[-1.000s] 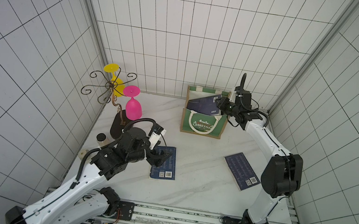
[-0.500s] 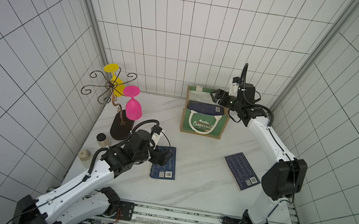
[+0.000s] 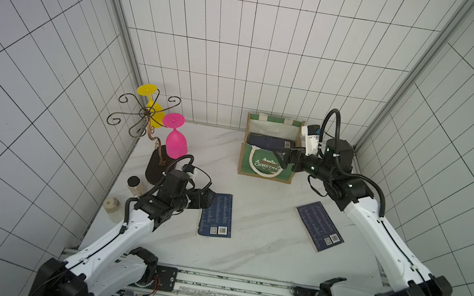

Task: Put the books into the canvas bag
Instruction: Place the book in the canvas bag, then pick up the book from the center of the board.

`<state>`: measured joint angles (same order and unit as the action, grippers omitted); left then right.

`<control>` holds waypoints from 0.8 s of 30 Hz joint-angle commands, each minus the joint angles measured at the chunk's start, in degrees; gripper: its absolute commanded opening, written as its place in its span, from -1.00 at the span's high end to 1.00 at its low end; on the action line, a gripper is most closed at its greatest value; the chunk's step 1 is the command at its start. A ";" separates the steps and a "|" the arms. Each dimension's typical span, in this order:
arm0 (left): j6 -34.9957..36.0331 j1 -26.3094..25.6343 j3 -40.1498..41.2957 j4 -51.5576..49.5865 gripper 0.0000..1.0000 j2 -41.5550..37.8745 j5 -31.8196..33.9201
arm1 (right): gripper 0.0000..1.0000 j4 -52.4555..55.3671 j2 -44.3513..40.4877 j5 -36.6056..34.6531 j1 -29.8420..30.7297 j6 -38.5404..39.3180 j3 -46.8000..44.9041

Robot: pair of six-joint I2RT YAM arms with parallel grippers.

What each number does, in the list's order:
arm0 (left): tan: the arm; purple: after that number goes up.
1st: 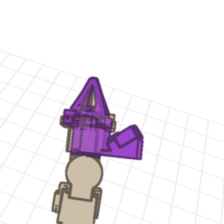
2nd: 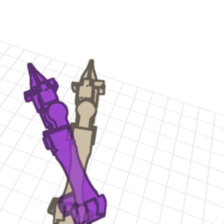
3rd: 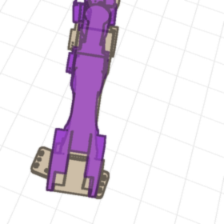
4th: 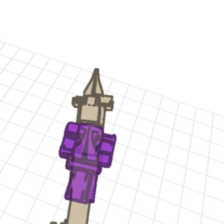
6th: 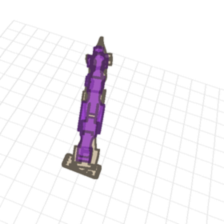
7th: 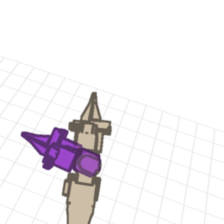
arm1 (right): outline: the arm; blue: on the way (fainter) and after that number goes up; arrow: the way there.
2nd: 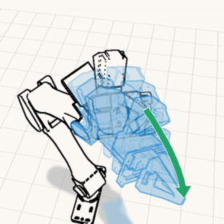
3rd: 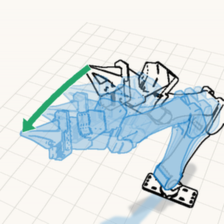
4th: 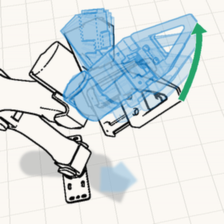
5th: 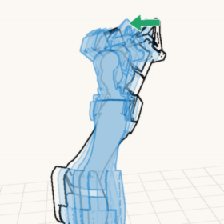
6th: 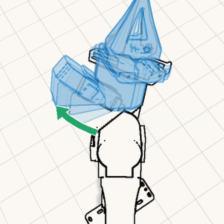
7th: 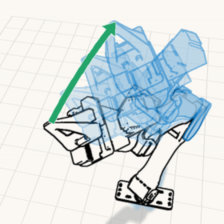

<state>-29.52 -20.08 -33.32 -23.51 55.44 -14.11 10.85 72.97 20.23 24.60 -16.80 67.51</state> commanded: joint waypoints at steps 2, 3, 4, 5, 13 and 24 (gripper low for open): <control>-1.86 0.83 0.62 2.42 -0.94 2.71 -0.15 | -0.97 -7.23 -2.99 1.34 4.32 -0.97 -12.50; -2.15 0.96 0.69 2.28 -0.94 3.46 0.58 | -0.97 -8.14 -3.01 1.31 5.11 -1.37 -14.23; -2.45 1.29 0.90 2.72 -0.94 4.39 0.68 | -0.97 -8.84 -2.86 0.85 6.13 -1.72 -15.94; -2.75 1.80 1.14 3.15 -0.94 5.43 0.22 | -0.97 -9.49 -2.59 0.32 7.21 -2.36 -17.22; -3.89 3.02 3.63 7.71 -0.94 9.68 -1.10 | -0.97 -19.24 0.77 -1.48 11.96 -7.97 -28.24; -4.50 2.94 8.82 15.30 -0.91 12.31 -5.81 | -0.96 -26.74 11.51 0.38 14.12 -10.82 -30.80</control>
<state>-33.56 -17.23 -25.71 -13.06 66.70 -16.80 -11.51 82.70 20.05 37.52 -26.41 38.35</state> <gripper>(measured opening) 0.962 0.983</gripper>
